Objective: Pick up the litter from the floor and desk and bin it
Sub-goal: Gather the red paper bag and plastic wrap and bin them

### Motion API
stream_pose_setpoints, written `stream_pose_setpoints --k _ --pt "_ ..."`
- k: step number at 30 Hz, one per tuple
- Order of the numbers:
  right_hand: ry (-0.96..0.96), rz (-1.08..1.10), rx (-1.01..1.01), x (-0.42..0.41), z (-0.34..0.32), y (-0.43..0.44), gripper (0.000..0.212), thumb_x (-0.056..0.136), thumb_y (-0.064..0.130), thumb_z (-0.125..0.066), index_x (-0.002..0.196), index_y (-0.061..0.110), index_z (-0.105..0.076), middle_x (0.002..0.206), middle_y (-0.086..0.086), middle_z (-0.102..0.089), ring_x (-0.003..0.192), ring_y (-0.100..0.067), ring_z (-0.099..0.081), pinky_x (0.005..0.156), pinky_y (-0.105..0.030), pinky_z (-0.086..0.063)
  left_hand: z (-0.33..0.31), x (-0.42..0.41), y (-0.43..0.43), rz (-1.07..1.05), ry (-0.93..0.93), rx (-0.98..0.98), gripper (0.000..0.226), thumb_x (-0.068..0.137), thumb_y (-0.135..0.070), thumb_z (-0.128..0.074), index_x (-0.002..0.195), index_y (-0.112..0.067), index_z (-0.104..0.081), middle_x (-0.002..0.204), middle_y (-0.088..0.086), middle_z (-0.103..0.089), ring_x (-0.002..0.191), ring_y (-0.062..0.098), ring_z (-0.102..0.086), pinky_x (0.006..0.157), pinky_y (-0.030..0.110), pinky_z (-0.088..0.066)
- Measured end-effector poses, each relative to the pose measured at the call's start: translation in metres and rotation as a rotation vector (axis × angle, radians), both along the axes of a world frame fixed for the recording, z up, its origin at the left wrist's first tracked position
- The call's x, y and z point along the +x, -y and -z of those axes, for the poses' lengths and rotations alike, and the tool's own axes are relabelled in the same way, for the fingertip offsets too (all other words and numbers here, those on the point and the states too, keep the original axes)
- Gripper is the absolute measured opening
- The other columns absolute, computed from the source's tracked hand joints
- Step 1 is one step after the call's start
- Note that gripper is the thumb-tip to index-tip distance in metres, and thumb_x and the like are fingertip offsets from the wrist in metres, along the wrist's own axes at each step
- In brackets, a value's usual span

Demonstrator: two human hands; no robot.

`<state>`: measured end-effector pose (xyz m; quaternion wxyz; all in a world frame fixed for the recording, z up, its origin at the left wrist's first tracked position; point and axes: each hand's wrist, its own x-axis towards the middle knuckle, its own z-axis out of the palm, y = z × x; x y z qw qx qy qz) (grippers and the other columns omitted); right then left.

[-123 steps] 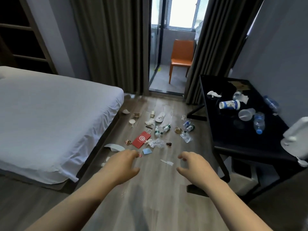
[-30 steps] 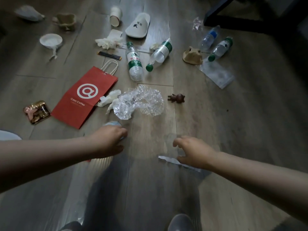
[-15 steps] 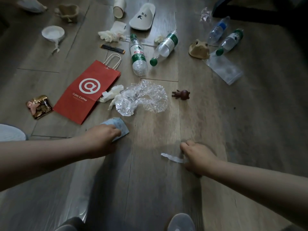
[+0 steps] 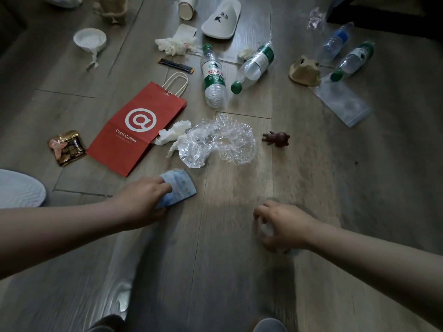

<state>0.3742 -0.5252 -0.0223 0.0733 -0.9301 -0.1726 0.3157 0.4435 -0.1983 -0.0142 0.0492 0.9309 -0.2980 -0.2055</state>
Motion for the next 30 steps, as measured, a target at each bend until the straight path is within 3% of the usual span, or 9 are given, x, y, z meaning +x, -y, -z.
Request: stream_pose_setpoints --k 3,8,11,14,18,23,25,27,30 --pt "-0.014 -0.059 -0.047 -0.006 0.001 0.000 0.061 0.071 0.034 -0.072 0.125 0.026 -0.045 0.115 0.004 -0.045 0.102 -0.016 -0.051 0.075 -0.024 -0.045 0.001 0.000 0.001 -0.013 -0.005 0.020 0.041 0.080 -0.027 -0.067 0.117 -0.011 -0.061 0.116 0.008 -0.059 0.100 0.027 -0.059 0.079 0.036 -0.050" --pt "0.138 0.185 -0.051 -0.020 0.005 0.010 0.034 0.086 0.041 -0.058 0.112 0.022 -0.048 0.109 0.002 -0.048 0.098 -0.017 -0.053 0.078 -0.028 -0.047 0.010 -0.002 0.002 -0.011 -0.032 0.011 0.040 0.077 -0.032 -0.066 0.114 -0.016 -0.061 0.115 0.004 -0.057 0.100 0.023 -0.057 0.079 0.039 -0.050" --pt "0.069 0.354 -0.027 -0.026 0.010 0.013 0.032 0.085 0.045 -0.063 0.104 0.024 -0.048 0.105 0.004 -0.048 0.088 -0.012 -0.054 0.070 -0.024 -0.046 0.010 -0.002 0.005 0.000 -0.046 0.002 0.040 0.077 -0.030 -0.068 0.113 -0.013 -0.062 0.114 0.006 -0.058 0.101 0.024 -0.057 0.080 0.039 -0.050" --pt "0.066 0.408 0.072 -0.029 0.013 0.007 0.017 0.088 0.032 -0.062 0.091 0.026 -0.047 0.098 0.005 -0.051 0.082 -0.010 -0.050 0.058 -0.016 -0.032 0.008 -0.002 0.005 -0.005 -0.052 0.009 0.040 0.078 -0.030 -0.067 0.115 -0.014 -0.061 0.114 0.005 -0.058 0.100 0.023 -0.057 0.079 0.038 -0.050" --pt "0.034 0.405 0.145 -0.026 0.015 -0.005 0.014 0.087 0.013 -0.059 0.082 0.024 -0.055 0.090 0.008 -0.055 0.082 -0.009 -0.054 0.060 -0.014 -0.035 0.007 0.000 0.002 -0.022 -0.075 0.007 0.040 0.081 -0.032 -0.065 0.118 -0.018 -0.058 0.114 0.001 -0.058 0.099 0.022 -0.057 0.076 0.034 -0.049" --pt "0.081 0.361 0.189 0.016 0.008 -0.026 0.013 0.081 0.007 -0.055 0.086 0.019 -0.057 0.089 0.002 -0.056 0.082 -0.017 -0.058 0.064 -0.029 -0.044 0.007 -0.006 -0.017 -0.053 -0.109 0.008 0.034 0.080 -0.040 -0.058 0.105 -0.018 -0.061 0.103 0.001 -0.060 0.087 0.022 -0.059 0.070 0.034 -0.048" --pt "0.132 0.343 0.264 0.041 0.004 -0.041 0.012 0.083 0.009 -0.056 0.091 0.017 -0.056 0.094 0.000 -0.057 0.087 -0.020 -0.059 0.069 -0.029 -0.045 0.006 -0.012 -0.024 -0.068 -0.121 -0.018 0.046 0.074 -0.051 -0.043 0.097 -0.017 -0.062 0.094 0.000 -0.061 0.080 0.022 -0.061 0.063 0.032 -0.046" --pt "0.232 0.294 0.299 0.065 0.002 -0.057 0.030 0.085 0.016 -0.061 0.114 0.018 -0.055 0.114 -0.001 -0.054 0.106 -0.019 -0.051 0.086 -0.029 -0.044 0.007 -0.018 -0.033 -0.093 -0.095 -0.038 0.053 0.068 -0.055 -0.037 0.092 -0.016 -0.064 0.087 0.001 -0.061 0.075 0.024 -0.062 0.058 0.030 -0.045" --pt "0.512 0.251 0.254 0.097 -0.005 -0.074 0.074 0.077 0.029 -0.070 0.142 0.022 -0.036 0.141 -0.007 -0.036 0.130 -0.026 -0.032 0.108 -0.043 -0.035 0.010 -0.020 -0.048 -0.225 -0.006 0.048 0.061 0.060 -0.059 -0.061 0.100 -0.013 -0.063 0.096 0.009 -0.056 0.084 0.032 -0.057 0.069 0.037 -0.049"
